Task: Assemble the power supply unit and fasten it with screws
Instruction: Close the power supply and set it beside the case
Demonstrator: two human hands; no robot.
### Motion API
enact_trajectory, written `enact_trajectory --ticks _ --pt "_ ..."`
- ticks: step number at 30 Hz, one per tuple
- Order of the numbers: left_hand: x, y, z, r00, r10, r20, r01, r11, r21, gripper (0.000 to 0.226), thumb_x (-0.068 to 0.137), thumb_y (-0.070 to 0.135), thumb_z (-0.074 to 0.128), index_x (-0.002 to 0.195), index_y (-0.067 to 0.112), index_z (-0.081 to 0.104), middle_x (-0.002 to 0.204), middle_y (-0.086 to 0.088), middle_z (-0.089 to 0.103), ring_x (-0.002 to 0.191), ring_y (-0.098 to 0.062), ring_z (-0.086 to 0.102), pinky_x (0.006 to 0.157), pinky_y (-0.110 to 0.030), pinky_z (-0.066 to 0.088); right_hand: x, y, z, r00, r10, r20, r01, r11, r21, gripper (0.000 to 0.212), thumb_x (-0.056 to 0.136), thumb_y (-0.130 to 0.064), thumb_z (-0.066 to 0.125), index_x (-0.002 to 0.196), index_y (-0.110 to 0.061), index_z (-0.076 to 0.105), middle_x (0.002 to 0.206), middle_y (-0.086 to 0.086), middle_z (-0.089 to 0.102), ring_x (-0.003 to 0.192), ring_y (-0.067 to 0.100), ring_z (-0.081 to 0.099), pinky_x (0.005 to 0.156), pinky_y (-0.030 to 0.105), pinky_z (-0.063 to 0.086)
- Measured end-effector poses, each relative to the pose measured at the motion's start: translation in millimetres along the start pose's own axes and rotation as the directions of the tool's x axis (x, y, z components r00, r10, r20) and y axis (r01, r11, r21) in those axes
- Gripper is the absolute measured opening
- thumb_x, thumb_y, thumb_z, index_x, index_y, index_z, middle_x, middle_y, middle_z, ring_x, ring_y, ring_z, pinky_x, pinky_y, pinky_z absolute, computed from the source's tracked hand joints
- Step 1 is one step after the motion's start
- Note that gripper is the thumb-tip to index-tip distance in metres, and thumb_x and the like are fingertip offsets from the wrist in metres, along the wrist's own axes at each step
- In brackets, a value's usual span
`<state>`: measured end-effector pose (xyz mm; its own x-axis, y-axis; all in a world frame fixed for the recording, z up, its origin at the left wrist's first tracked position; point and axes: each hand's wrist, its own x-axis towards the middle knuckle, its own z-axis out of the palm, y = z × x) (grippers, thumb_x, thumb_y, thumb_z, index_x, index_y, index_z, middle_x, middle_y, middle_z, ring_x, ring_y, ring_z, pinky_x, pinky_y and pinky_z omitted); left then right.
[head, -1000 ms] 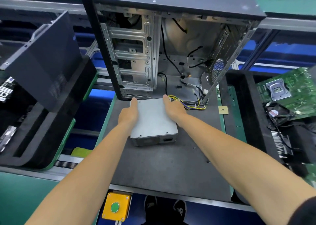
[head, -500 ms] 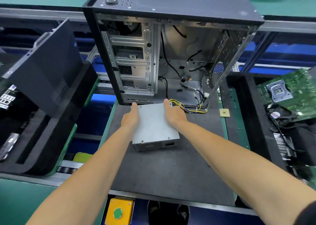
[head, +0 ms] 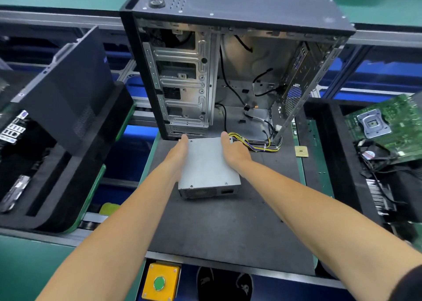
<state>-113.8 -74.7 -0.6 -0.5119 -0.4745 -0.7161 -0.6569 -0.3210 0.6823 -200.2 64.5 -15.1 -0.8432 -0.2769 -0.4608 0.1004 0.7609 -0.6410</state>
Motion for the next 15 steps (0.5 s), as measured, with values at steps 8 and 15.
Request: enact_trajectory --ticks 8,15 --pt "4 -8 3 0.995 0.041 -0.086 -0.027 0.986 0.162 0.085 0.091 0.072 0.027 0.153 0.014 0.023 0.157 -0.002 0.027 0.141 -0.027 0.03 0.111 -0.041 0.026 3 3 1 1.0 -0.009 -0.015 0.009 1.0 -0.005 0.082 0.095 -0.066 0.019 0.119 0.002 0.059 0.12 0.017 0.06 0.111 0.031 0.054 0.092 0.038 0.043" --pt "5 -10 -2 0.998 0.065 -0.001 -0.064 0.993 0.102 0.083 0.089 0.075 0.029 0.154 0.025 0.019 0.16 0.004 0.02 0.146 -0.022 0.021 0.119 -0.047 0.019 11 1 -10 0.998 0.018 0.061 -0.026 0.992 0.125 0.052 0.093 -0.054 0.033 0.089 -0.008 0.056 0.094 0.005 0.053 0.085 0.024 0.047 0.072 0.033 0.035"
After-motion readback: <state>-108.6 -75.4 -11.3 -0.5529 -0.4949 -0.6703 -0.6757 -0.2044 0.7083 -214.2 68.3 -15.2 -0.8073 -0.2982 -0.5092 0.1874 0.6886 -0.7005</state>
